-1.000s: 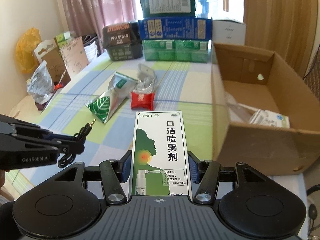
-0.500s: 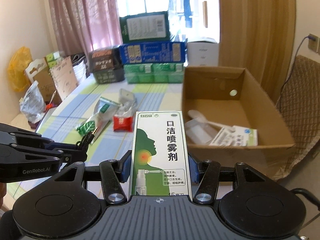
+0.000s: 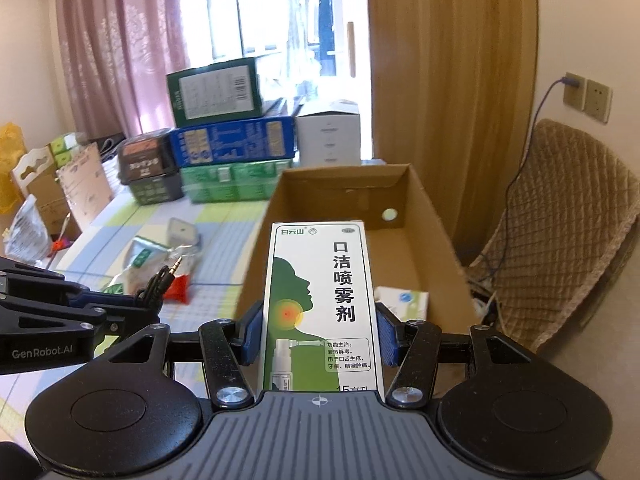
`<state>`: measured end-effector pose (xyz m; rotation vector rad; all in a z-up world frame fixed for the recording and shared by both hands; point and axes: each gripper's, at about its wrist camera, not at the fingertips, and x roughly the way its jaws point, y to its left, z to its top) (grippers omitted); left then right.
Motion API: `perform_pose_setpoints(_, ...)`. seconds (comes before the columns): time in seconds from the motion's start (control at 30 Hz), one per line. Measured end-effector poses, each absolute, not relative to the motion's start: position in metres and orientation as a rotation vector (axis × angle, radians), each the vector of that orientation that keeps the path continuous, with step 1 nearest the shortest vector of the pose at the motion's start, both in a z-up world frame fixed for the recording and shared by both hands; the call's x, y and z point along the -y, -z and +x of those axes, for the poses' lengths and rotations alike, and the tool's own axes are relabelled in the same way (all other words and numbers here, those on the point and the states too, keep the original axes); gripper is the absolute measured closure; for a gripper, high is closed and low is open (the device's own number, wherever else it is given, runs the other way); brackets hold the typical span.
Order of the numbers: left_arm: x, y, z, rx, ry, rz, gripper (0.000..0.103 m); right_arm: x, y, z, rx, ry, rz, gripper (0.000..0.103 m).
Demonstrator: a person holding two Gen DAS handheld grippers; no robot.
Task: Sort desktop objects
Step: 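Lower the cable into the cardboard box with the left tool while the right tool lowers the spray box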
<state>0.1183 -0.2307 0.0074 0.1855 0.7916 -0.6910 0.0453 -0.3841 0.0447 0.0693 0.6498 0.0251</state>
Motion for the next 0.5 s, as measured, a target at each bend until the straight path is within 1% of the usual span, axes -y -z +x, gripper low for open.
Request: perform_pose_setpoints(0.5, 0.301, -0.009, 0.138, -0.79, 0.759, 0.217, 0.093, 0.435, -0.046, 0.073, -0.665, 0.01, 0.063, 0.05)
